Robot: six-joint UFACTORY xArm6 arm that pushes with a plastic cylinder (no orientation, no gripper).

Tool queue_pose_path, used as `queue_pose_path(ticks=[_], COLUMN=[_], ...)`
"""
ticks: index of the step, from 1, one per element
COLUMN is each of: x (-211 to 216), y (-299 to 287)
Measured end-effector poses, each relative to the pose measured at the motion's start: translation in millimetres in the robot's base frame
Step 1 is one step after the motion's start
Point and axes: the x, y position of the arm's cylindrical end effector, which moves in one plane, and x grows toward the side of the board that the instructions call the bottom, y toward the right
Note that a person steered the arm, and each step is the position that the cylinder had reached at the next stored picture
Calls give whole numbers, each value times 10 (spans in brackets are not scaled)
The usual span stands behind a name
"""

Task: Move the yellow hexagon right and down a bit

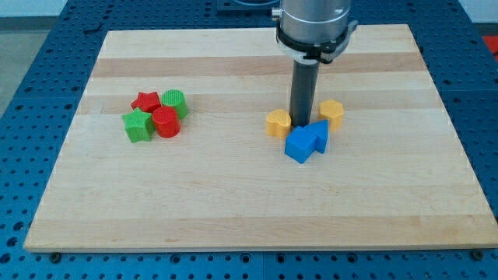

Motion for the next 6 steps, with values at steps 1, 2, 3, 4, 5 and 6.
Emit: queue_pose_path(ticks=[1, 2, 3, 4, 5, 6], x=[-60, -72, -159, -160, -133, -70], y=[0, 0, 26, 144, 245, 351])
